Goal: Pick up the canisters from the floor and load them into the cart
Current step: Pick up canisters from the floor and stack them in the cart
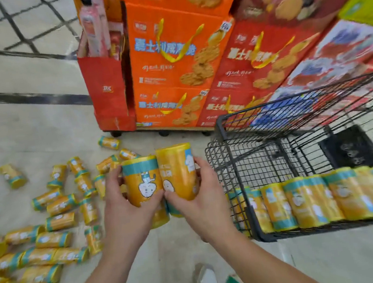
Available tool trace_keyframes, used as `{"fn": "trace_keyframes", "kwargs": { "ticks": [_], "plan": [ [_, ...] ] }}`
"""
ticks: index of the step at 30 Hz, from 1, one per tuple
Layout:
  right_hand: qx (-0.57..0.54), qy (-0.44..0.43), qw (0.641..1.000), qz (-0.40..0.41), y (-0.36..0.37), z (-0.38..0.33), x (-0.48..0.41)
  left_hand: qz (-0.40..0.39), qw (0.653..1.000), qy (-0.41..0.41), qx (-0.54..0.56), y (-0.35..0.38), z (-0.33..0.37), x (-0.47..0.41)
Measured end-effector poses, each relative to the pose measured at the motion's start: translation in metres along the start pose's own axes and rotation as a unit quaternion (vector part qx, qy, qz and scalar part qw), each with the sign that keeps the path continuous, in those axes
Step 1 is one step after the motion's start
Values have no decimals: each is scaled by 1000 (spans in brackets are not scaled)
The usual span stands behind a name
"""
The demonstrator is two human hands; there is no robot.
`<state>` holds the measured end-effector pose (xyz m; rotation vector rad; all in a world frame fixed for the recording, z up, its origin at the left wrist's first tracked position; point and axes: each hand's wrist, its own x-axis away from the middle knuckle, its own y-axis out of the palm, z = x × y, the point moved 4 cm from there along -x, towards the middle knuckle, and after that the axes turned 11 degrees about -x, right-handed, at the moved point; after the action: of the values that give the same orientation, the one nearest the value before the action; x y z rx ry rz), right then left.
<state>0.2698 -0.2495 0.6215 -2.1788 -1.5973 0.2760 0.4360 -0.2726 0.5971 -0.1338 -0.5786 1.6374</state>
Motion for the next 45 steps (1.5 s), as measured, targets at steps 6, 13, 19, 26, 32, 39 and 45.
{"fn": "trace_keyframes", "kwargs": {
  "ticks": [6, 13, 19, 26, 32, 39, 45],
  "plan": [
    [67, -5, 994, 82, -135, 4, 11, -59, 996, 58, 16, 83, 84, 55],
    [196, 43, 970, 141, -269, 88, 21, -110, 991, 49, -51, 208, 105, 111],
    [277, 94, 944, 152, -333, 150, 17, -89, 985, 6, -145, 279, 89, 128],
    [368, 45, 915, 158, -338, 193, 11, -121, 959, -41, -252, 320, 65, 129],
    [357, 34, 920, 156, -338, 196, 15, -132, 945, -64, -292, 316, 67, 128],
    [317, -17, 934, 164, -305, 141, 7, -108, 982, 40, -150, 280, 90, 134],
    [261, -113, 951, 122, -203, 53, -6, -9, 995, 91, -34, 159, 101, 92]
  ]
}}
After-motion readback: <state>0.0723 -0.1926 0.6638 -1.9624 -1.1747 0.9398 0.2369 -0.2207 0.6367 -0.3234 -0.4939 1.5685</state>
